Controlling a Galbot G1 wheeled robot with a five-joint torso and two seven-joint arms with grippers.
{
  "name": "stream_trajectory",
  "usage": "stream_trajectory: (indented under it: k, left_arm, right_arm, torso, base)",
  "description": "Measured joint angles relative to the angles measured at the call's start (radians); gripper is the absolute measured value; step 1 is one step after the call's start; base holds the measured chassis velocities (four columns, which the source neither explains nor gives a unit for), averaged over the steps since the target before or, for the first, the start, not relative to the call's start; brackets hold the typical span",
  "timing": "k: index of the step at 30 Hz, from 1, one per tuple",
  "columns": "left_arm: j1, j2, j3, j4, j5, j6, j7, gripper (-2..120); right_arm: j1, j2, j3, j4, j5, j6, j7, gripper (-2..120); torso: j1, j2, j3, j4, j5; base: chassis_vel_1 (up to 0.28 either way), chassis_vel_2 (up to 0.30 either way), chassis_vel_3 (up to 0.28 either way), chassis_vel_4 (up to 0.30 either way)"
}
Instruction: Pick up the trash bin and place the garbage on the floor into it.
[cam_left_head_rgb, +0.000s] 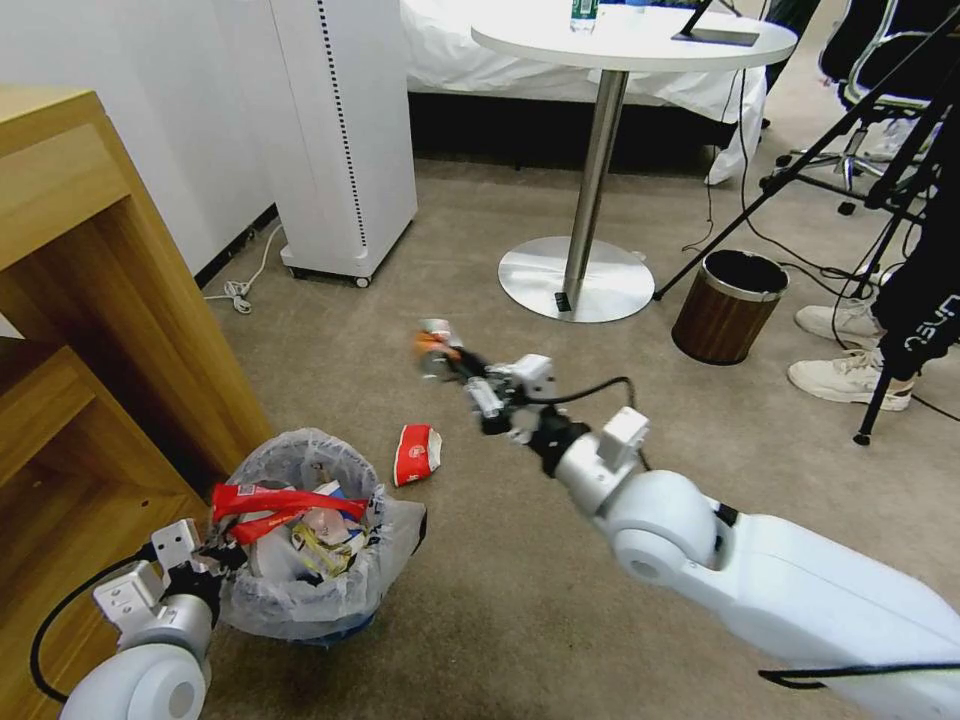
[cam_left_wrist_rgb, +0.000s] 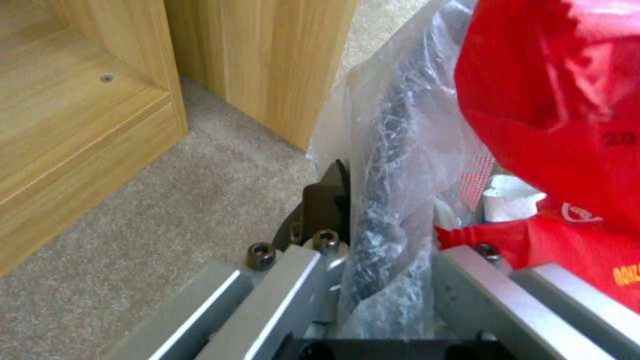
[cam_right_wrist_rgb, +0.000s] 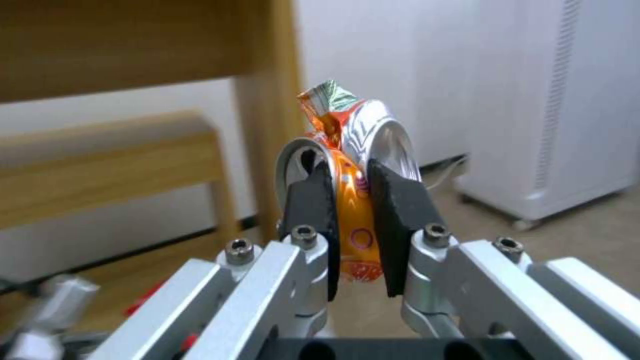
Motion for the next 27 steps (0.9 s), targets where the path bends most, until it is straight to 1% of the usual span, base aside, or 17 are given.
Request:
stream_trajectory:
  k: [2,3,6,7,8,10,11,12,14,15,17,19,23,27]
  left_arm:
    - [0.0,-0.006,0.001,-0.006,0.003,0.002,0.0,1]
    - [0.0,-0.006,0.001,-0.006,0.003,0.002,0.0,1]
    - [0.002,-0.009,-0.002,-0.014,0.004,0.003,0.0,1]
    - [0.004,-0.012,-0.006,-0.018,0.004,0.003,0.0,1]
    - [0.004,-0.012,-0.006,-0.018,0.004,0.003,0.0,1]
    - [0.006,-0.014,-0.011,-0.021,0.003,0.003,0.0,1]
    - [0.007,-0.014,-0.012,-0.022,0.002,0.002,0.0,1]
    - [0.007,-0.014,-0.012,-0.022,0.002,0.002,0.0,1]
    - [0.007,-0.018,-0.013,-0.022,0.002,-0.001,0.0,1]
    - [0.007,-0.018,-0.013,-0.022,0.002,-0.001,0.0,1]
    - [0.006,-0.021,-0.013,-0.02,0.002,-0.004,0.0,1]
    - [0.005,-0.022,-0.013,-0.019,0.002,-0.004,0.0,1]
    - [0.004,-0.021,-0.013,-0.014,0.002,-0.008,0.0,1]
    - [0.005,-0.021,-0.012,-0.01,0.003,-0.012,0.001,1]
  right_arm:
    - [0.095,0.052,-0.113,-0.031,0.046,-0.034,0.04,11]
    - [0.095,0.052,-0.113,-0.031,0.046,-0.034,0.04,11]
    - [0.146,0.111,-0.208,-0.077,0.096,-0.07,0.094,11]
    - [0.158,0.167,-0.283,-0.125,0.117,-0.097,0.139,11]
    - [0.158,0.167,-0.283,-0.125,0.117,-0.097,0.139,11]
    - [0.152,0.242,-0.346,-0.171,0.137,-0.122,0.188,11]
    - [0.148,0.264,-0.357,-0.184,0.139,-0.126,0.197,11]
    - [0.148,0.264,-0.357,-0.184,0.139,-0.126,0.197,11]
    - [0.142,0.312,-0.378,-0.209,0.15,-0.144,0.22,11]
    - [0.142,0.312,-0.378,-0.209,0.15,-0.144,0.22,11]
    - [0.138,0.336,-0.389,-0.223,0.168,-0.174,0.247,11]
    - [0.135,0.341,-0.392,-0.228,0.172,-0.188,0.261,11]
    - [0.108,0.352,-0.397,-0.241,0.184,-0.251,0.324,11]
    - [0.095,0.352,-0.392,-0.248,0.187,-0.272,0.345,11]
  torso:
    - [0.0,0.0,0.0,0.0002,0.0001]
    - [0.0,0.0,0.0,0.0002,0.0001]
    - [0.0,0.0,0.0,0.0001,0.0003]
    - [0.0,0.0,0.0,0.0001,0.0002]
    - [0.0,0.0,0.0,0.0001,0.0002]
    - [0.0,0.0,0.0,0.0001,0.0003]
    - [0.0,0.0,0.0,0.0001,0.0003]
    - [0.0,0.0,0.0,0.0001,0.0003]
    - [0.0,0.0,0.0,0.0002,0.0003]
    - [0.0,0.0,0.0,0.0002,0.0003]
    - [0.0,0.0,0.0,0.0001,0.0002]
    - [0.0,0.0,0.0,0.0001,0.0002]
    - [0.0,0.0,0.0,0.0,0.0005]
    - [0.0,0.0,0.0,0.0,0.0004]
  base:
    - [0.0,0.0,0.0,0.0]
    - [0.0,0.0,0.0,0.0]
    - [0.0,0.0,0.0,0.0]
    - [0.0,0.0,0.0,0.0]
    - [0.0,0.0,0.0,0.0]
    - [0.0,0.0,0.0,0.0]
    - [0.0,0.0,0.0,0.0]
    - [0.0,0.0,0.0,0.0]
    - [0.0,0.0,0.0,0.0]
    - [0.0,0.0,0.0,0.0]
    - [0.0,0.0,0.0,0.0]
    - [0.0,0.0,0.0,0.0]
    - [0.0,0.0,0.0,0.0]
    - [0.0,0.0,0.0,0.0]
